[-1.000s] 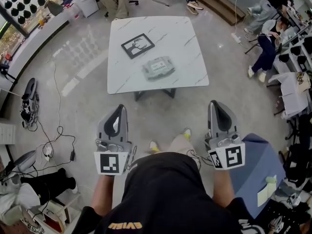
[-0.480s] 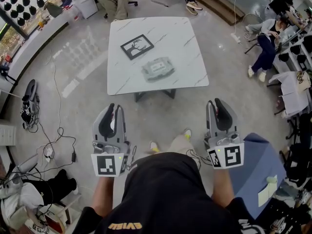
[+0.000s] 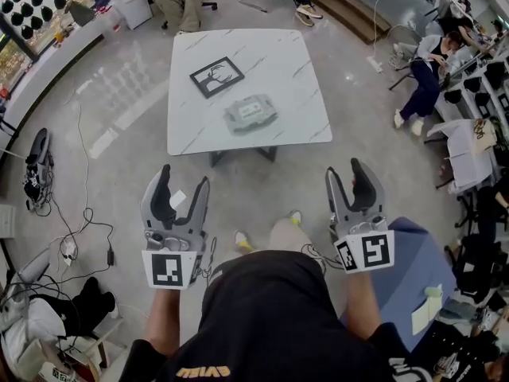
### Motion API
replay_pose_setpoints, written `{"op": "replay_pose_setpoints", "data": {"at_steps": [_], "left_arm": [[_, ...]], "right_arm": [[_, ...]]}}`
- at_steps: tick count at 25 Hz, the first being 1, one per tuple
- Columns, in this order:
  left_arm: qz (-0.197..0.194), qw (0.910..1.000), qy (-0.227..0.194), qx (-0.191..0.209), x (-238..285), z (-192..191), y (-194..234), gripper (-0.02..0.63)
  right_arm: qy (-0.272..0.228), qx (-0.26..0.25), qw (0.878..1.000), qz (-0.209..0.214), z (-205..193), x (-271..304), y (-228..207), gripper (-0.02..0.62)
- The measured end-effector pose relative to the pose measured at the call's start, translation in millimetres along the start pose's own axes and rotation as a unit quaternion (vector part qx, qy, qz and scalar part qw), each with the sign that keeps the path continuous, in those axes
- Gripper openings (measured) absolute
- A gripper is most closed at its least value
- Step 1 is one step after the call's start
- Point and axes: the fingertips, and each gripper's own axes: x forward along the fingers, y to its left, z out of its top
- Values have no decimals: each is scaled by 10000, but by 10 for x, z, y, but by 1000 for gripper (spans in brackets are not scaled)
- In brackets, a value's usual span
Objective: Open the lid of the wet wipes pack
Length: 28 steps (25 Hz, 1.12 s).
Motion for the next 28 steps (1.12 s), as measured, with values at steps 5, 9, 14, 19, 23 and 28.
{"op": "replay_pose_setpoints", "data": {"at_steps": [5, 9, 14, 19, 23, 28], "left_arm": [[25, 9993, 377, -75, -77, -188, 68, 290], [34, 9993, 384, -3, -44, -224, 78, 290], [-142, 9995, 288, -73, 70, -245, 34, 288], [-196, 9984, 512, 120, 322, -363, 45, 287], [-171, 9986, 485, 82, 645, -402, 24, 284], [-112, 9966, 763, 294, 1149, -577, 24, 279]], "right_arm": [[173, 5, 9998, 109, 11, 141, 174, 268], [167, -270, 9993, 214, 50, 196, 227, 272], [202, -419, 9988, 163, -45, 375, 140, 279], [213, -306, 9991, 220, -160, 650, 18, 279], [223, -354, 9987, 274, -237, 915, -167, 278], [241, -398, 9982, 370, -343, 1350, -439, 272]]}}
